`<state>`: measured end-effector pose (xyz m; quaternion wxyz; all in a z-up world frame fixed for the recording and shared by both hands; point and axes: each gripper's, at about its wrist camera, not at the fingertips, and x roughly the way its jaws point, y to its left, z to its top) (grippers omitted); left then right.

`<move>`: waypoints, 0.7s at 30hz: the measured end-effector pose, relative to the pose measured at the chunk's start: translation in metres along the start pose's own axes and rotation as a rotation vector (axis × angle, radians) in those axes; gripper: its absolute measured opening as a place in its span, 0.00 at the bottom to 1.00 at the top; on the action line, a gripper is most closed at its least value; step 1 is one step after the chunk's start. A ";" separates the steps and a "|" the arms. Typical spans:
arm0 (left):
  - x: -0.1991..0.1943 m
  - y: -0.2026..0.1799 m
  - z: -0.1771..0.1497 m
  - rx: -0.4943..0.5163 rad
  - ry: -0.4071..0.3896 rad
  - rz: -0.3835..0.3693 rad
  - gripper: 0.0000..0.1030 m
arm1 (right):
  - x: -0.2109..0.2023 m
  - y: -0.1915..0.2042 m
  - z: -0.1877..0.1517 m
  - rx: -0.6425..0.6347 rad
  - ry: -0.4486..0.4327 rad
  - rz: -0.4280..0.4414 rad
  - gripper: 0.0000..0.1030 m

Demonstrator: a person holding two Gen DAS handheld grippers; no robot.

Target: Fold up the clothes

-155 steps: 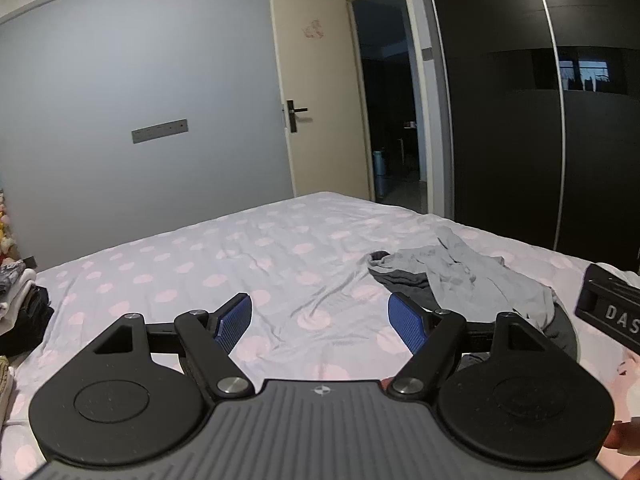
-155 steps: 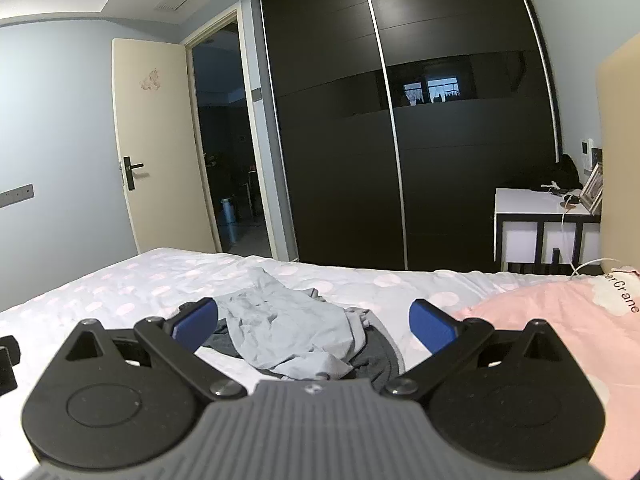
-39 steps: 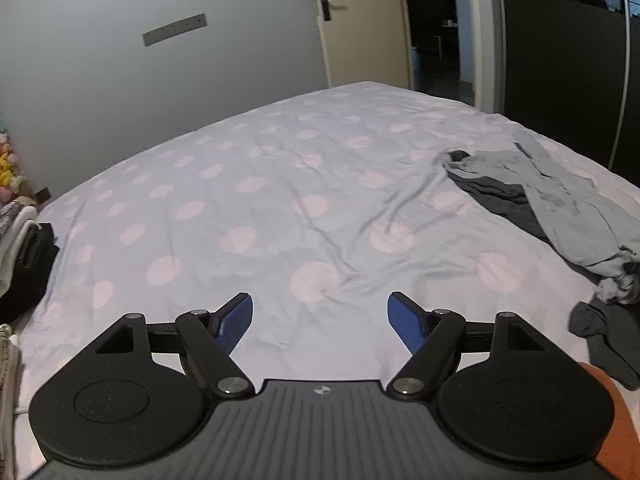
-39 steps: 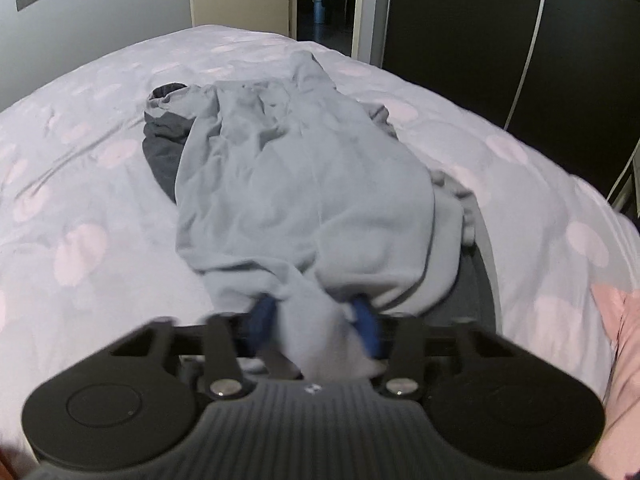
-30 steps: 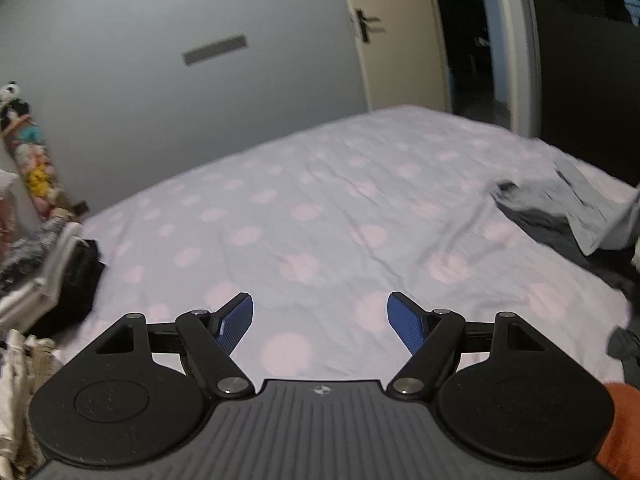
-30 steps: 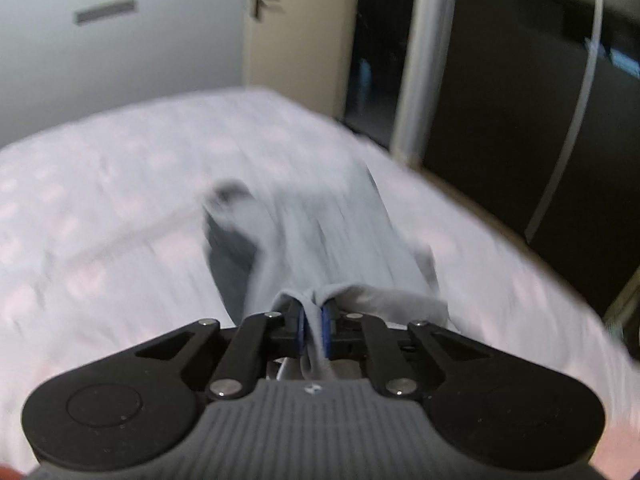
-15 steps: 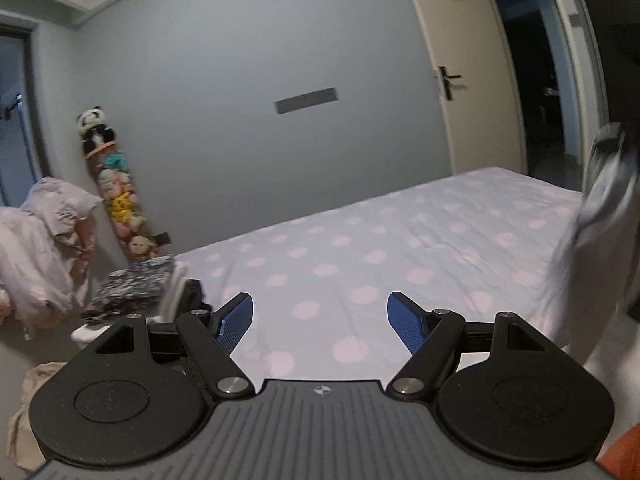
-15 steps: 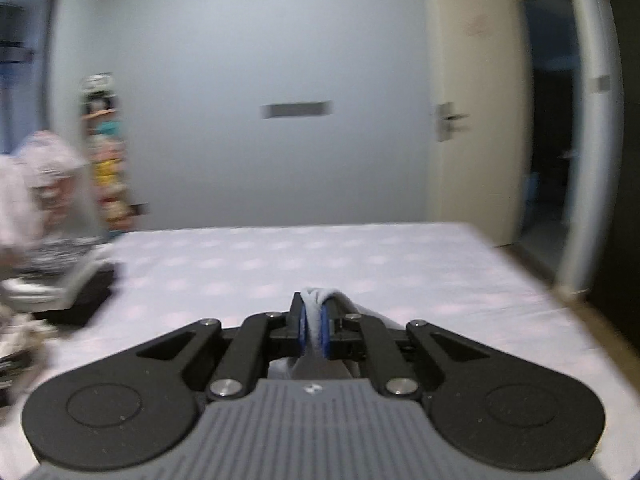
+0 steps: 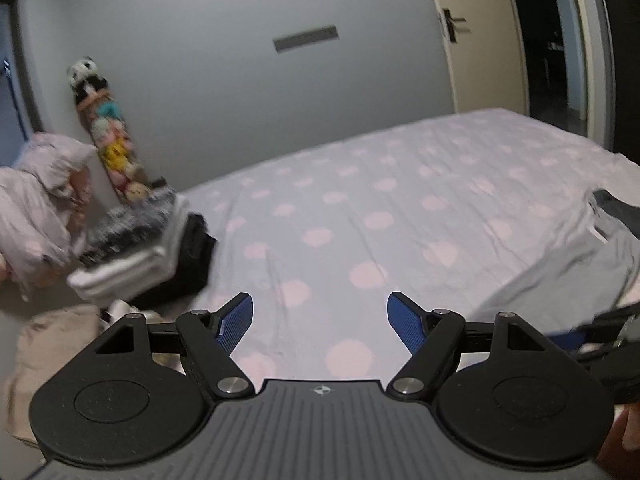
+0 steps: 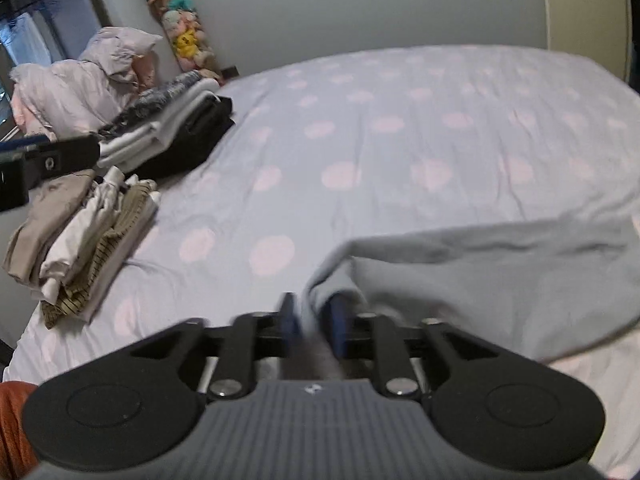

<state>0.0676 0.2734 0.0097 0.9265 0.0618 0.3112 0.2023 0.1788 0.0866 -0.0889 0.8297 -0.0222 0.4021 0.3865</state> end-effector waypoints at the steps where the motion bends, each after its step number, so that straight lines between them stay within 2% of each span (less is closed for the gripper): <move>1: 0.005 0.000 -0.003 -0.004 0.014 -0.019 0.85 | -0.003 -0.005 -0.001 0.005 0.001 -0.005 0.50; 3: 0.016 -0.005 -0.009 -0.011 0.045 -0.061 0.85 | -0.014 -0.018 0.000 0.007 0.002 -0.012 0.51; 5: 0.029 -0.011 -0.015 -0.012 0.077 -0.095 0.86 | -0.025 -0.034 0.002 0.006 -0.002 -0.028 0.62; 10: 0.072 -0.027 -0.035 -0.011 0.195 -0.138 0.86 | -0.029 -0.103 0.010 0.027 0.024 -0.237 0.64; 17: 0.135 -0.040 -0.064 -0.030 0.387 -0.124 0.85 | -0.010 -0.227 0.023 0.238 0.050 -0.440 0.63; 18: 0.142 -0.041 -0.068 -0.040 0.413 -0.130 0.82 | -0.008 -0.245 0.025 0.270 0.053 -0.468 0.63; 21: 0.158 -0.048 -0.080 -0.048 0.458 -0.129 0.80 | 0.001 -0.299 0.031 0.366 0.063 -0.551 0.65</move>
